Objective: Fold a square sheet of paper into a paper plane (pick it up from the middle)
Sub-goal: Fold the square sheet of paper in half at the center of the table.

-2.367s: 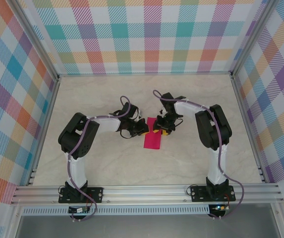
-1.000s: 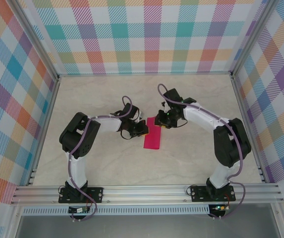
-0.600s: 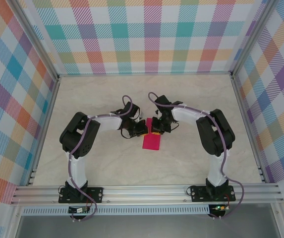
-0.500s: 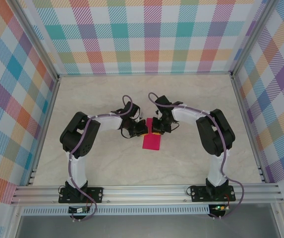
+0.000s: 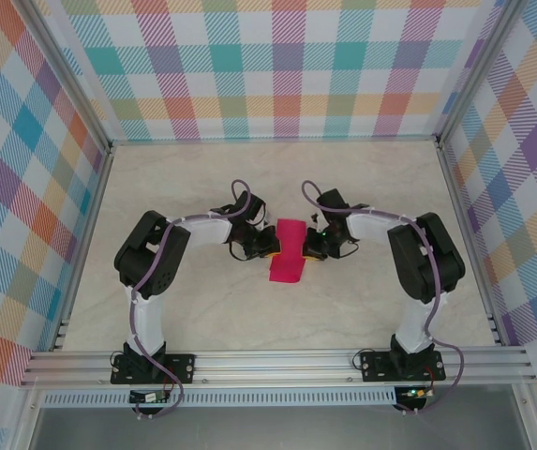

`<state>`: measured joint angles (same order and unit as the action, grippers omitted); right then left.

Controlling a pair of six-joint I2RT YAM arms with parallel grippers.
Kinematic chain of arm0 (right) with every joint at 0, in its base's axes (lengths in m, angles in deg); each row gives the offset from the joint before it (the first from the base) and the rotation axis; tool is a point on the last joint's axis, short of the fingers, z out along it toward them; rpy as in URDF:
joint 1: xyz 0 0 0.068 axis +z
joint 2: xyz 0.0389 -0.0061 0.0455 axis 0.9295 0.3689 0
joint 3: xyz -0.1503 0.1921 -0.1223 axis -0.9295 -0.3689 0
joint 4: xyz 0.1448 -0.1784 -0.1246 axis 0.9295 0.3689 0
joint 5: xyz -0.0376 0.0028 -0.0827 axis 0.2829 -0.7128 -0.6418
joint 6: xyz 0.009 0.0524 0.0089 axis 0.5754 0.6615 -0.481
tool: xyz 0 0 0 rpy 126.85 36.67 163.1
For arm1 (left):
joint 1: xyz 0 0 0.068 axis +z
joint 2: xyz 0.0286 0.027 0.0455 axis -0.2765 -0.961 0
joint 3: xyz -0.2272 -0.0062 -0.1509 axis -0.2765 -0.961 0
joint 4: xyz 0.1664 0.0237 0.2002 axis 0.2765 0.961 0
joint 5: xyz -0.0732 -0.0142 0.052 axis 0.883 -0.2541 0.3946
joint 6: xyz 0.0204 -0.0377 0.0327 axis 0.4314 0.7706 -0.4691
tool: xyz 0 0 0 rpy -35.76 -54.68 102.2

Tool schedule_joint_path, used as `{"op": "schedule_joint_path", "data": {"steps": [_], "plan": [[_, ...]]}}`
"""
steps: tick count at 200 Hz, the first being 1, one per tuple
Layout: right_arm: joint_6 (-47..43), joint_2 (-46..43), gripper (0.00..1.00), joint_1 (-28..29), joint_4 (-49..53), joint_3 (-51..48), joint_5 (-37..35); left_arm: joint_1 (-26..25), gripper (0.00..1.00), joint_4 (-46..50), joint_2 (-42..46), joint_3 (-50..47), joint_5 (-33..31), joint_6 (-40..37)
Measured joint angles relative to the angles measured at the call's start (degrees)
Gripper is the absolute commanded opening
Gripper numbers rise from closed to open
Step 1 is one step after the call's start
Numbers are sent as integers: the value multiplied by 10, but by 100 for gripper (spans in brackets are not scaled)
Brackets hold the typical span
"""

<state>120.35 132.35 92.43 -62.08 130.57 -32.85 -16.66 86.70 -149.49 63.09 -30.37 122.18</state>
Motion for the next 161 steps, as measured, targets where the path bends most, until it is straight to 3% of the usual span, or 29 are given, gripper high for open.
{"op": "schedule_joint_path", "data": {"steps": [31,60,109,161], "plan": [[2,-31,9,-27,16,-11,-15,0,0,-2,0,-1,0,2],[5,-54,10,-14,5,1,1,0,0,-2,0,-1,1,2],[4,31,9,27,-35,63,46,0,0,-1,0,-1,1,1],[3,65,9,8,-61,51,69,0,0,0,0,-1,0,1]]}}
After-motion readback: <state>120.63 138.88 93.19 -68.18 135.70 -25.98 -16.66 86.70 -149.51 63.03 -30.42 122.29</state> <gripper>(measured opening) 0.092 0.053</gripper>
